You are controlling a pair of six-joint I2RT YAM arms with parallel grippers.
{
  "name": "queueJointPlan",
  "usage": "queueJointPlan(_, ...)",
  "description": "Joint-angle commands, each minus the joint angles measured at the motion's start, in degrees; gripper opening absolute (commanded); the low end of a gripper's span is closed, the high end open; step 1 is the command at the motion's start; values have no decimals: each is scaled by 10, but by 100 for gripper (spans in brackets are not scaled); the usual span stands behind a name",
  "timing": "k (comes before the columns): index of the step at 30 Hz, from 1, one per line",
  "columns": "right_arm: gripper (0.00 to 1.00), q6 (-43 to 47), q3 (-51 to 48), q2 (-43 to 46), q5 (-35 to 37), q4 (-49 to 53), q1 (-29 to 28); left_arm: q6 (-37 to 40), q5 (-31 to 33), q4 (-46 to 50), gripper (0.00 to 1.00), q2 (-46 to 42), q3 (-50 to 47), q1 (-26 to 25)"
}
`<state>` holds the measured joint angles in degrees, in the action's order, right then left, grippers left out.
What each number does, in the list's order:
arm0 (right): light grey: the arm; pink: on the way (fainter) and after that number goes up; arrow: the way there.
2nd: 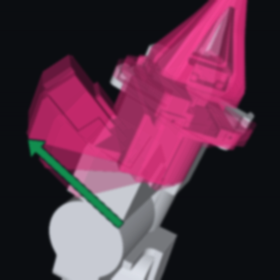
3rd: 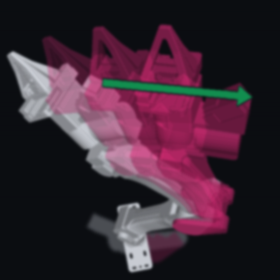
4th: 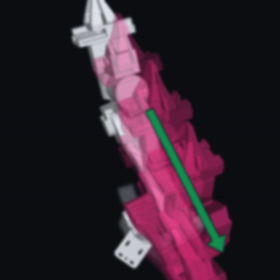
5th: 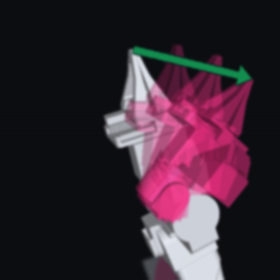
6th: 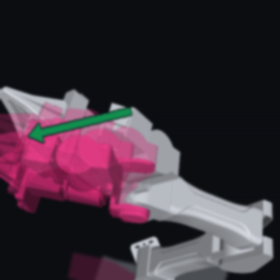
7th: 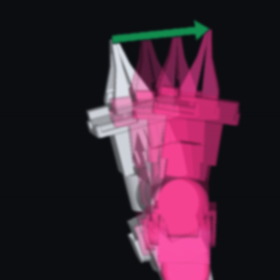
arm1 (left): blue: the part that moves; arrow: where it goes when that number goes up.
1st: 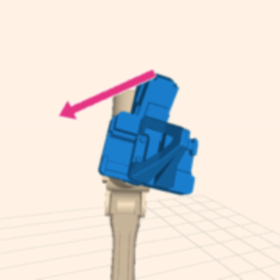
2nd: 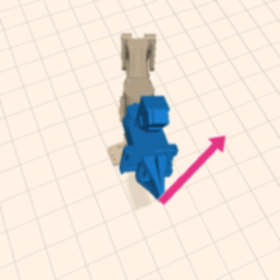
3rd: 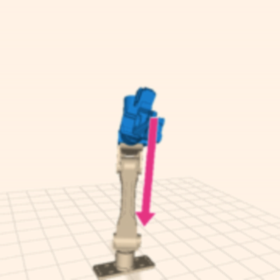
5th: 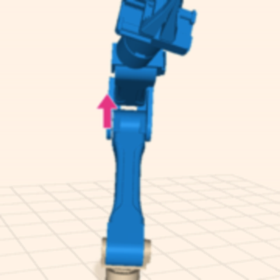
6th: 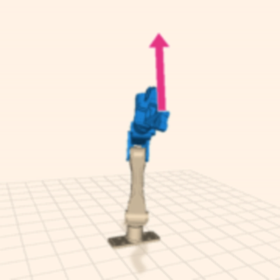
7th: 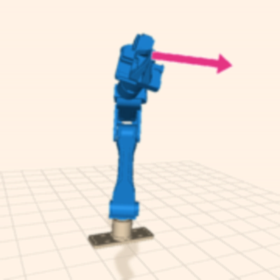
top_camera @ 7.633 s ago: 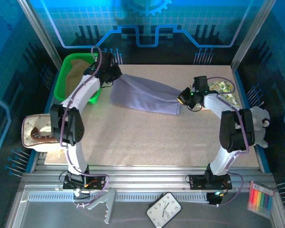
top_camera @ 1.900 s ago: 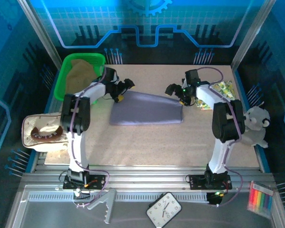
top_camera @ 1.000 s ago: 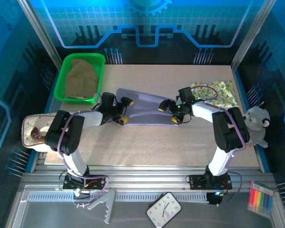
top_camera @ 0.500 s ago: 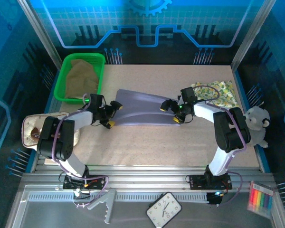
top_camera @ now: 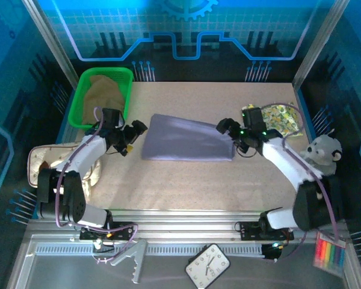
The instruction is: Fold and stack the skirts
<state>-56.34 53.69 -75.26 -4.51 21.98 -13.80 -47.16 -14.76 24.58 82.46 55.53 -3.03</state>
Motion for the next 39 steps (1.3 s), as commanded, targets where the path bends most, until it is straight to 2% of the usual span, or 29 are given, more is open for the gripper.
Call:
queueJointPlan(1,100,-38,-77,61,52,42,21,47,27,78,99,-1,19,7)
queueJointPlan(5,100,-49,-147,108,-39,33,53,52,11,74,99,13,26,6)
queueJointPlan(8,100,-71,-187,110,-111,1,58,52,7,72,99,35,32,6)
queueJointPlan(11,97,-107,-210,96,-153,-45,58,52,-4,67,99,56,33,6)
queueJointPlan(17,94,-176,-221,51,-147,-115,41,40,-22,64,99,64,38,-10)
queueJointPlan(20,93,-200,-220,36,-115,-131,26,35,-14,68,99,59,61,-44)
queueJointPlan(25,90,-222,-224,-4,-95,-204,17,21,-50,41,97,105,115,-111)
queueJointPlan(27,89,-222,-219,-18,-87,-216,12,24,-51,41,89,136,144,-140)
queueJointPlan(28,86,-224,-217,-26,-82,-217,10,24,-52,44,81,154,159,-155)
queueJointPlan(33,78,-237,-220,-56,-70,-251,0,11,-73,40,29,231,210,-205)
queueJointPlan(36,70,-240,-220,-69,-58,-269,-3,11,-97,39,10,272,238,-229)
queueJointPlan(39,65,-243,-220,-80,-49,-291,-4,13,-114,41,2,305,259,-251)
